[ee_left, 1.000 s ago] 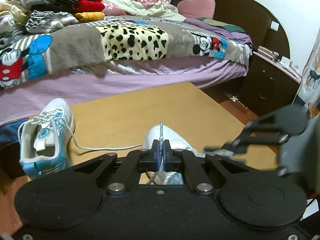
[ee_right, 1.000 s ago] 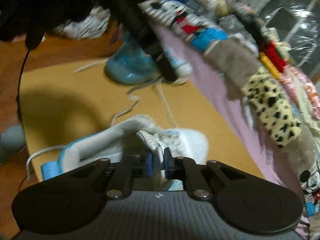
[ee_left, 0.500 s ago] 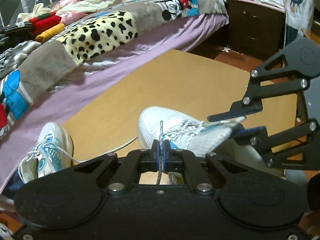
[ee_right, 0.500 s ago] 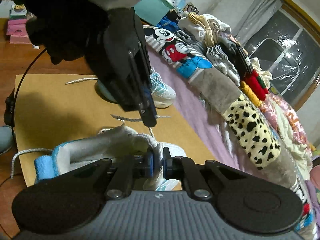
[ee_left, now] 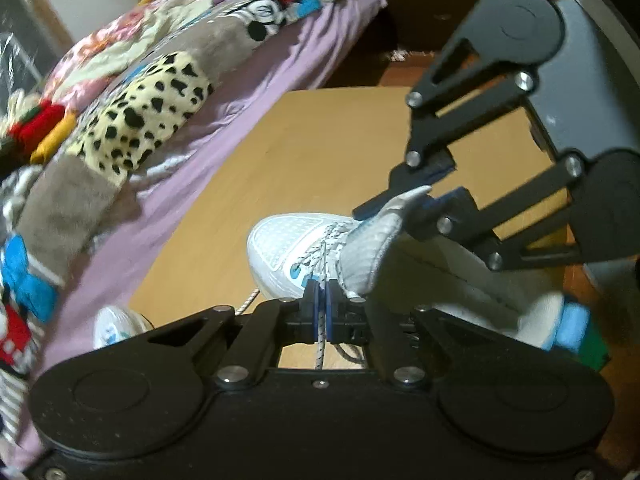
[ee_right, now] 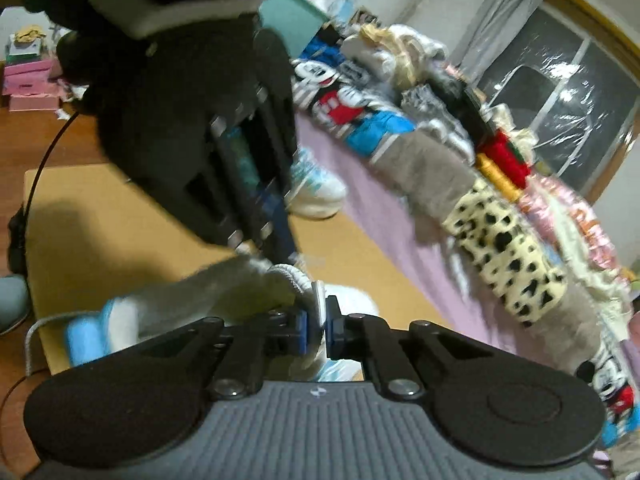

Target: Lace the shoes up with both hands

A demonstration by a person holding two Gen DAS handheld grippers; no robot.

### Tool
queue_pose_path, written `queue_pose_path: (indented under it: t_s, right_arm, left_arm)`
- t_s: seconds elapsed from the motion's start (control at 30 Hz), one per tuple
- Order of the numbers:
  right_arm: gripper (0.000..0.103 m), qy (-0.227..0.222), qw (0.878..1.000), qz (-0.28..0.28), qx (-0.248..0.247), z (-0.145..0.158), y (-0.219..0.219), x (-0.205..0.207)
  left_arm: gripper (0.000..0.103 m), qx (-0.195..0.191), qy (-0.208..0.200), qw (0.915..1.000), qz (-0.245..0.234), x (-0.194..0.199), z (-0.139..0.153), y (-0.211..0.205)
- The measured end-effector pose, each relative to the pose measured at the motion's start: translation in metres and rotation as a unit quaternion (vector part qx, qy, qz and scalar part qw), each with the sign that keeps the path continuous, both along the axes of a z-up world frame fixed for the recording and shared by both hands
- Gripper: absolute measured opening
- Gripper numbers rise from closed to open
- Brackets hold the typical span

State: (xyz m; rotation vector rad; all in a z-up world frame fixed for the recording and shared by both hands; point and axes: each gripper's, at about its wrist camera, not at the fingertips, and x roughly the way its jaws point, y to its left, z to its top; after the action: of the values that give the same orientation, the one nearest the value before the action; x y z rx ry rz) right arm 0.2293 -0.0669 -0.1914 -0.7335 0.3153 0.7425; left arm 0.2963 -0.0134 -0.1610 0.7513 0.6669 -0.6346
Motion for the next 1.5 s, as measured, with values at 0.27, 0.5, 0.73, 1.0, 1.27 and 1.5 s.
queue_pose_path:
  t_s: [0.27,0.5,0.73,1.0,1.27,1.5]
  right_arm:
    - [0.009,-0.015,1.0,0.012,-0.014,-0.003,0.003,-0.003]
    - [0.009,-0.016,1.0,0.017,-0.019,-0.003,0.003,-0.003]
    - [0.01,-0.022,0.999,0.022,-0.029,-0.005,0.006,-0.005]
    - [0.01,-0.028,0.999,0.026,-0.037,-0.005,0.01,-0.007]
    - [0.01,-0.032,0.998,0.027,-0.042,-0.005,0.013,-0.009]
    - [0.01,-0.03,0.998,0.03,-0.041,-0.004,0.015,-0.01]
  left_arm:
    - [0.001,0.107,-0.026,0.9927,-0.048,-0.006,-0.008,-0.021]
    - [0.001,0.184,-0.026,0.9781,-0.094,-0.004,-0.018,-0.031]
    - [0.001,0.219,-0.027,0.9675,-0.123,-0.005,-0.022,-0.035]
    - [0.001,0.268,-0.039,0.9519,-0.143,-0.008,-0.029,-0.042]
    - [0.001,0.31,-0.057,0.9355,-0.159,-0.012,-0.035,-0.047]
    - [0.001,0.34,-0.074,0.9216,-0.171,-0.014,-0.038,-0.053]
